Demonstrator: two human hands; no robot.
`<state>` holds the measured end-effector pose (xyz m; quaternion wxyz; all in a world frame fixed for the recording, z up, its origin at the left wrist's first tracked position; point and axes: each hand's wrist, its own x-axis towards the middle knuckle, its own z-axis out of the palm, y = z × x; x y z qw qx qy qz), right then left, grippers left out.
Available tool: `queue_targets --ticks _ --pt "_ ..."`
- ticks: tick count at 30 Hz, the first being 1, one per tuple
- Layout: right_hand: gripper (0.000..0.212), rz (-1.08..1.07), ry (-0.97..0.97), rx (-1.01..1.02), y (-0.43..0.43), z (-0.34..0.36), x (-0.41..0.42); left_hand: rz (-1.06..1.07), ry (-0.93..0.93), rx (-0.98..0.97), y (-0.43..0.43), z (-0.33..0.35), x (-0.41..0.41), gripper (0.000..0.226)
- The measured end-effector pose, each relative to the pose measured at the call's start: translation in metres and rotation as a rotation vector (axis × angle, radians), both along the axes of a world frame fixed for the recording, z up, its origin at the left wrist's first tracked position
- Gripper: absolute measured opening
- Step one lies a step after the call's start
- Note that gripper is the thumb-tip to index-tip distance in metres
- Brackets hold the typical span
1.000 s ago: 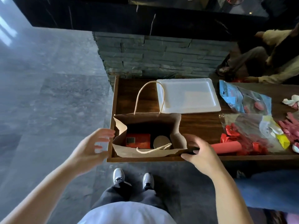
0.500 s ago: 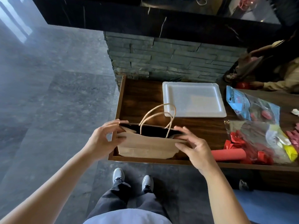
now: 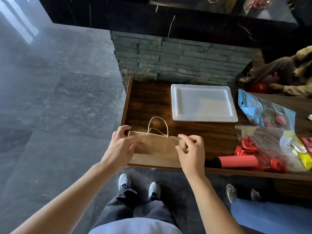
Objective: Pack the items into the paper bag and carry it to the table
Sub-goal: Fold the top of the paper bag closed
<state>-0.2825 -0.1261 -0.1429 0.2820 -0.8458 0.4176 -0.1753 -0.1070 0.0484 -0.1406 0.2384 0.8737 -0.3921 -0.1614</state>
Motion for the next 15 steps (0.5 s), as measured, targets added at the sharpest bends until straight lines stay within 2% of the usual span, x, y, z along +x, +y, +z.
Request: queue_targets --ticks 1,2,5,8,10,13,15 --pt "0.027 0.050 0.063 -0.072 0.003 -0.002 0.000 -0.069 -0.075 0.032 0.001 -0.002 -0.004 0.016" --pt "0.021 0.109 0.131 -0.131 0.007 -0.004 0.001 -0.135 -0.130 0.040 0.001 -0.004 -0.008 0.023" --pt "0.034 0.276 0.220 -0.196 0.016 -0.005 0.008 -0.306 -0.149 -0.052 -0.007 -0.005 -0.018 0.028" --pt "0.037 0.442 0.235 -0.225 0.021 -0.004 0.023 -0.336 -0.152 -0.106 -0.021 -0.007 -0.022 0.020" --pt "0.025 0.511 0.226 -0.237 0.022 -0.004 0.032 -0.323 -0.163 -0.117 -0.023 -0.010 -0.015 0.012" --pt "0.013 0.422 0.179 -0.170 0.007 -0.004 0.027 -0.251 -0.186 -0.136 -0.015 -0.014 0.003 0.012" --pt "0.010 0.303 0.162 -0.115 -0.012 -0.009 0.013 -0.136 -0.119 -0.184 -0.010 -0.020 0.015 0.010"
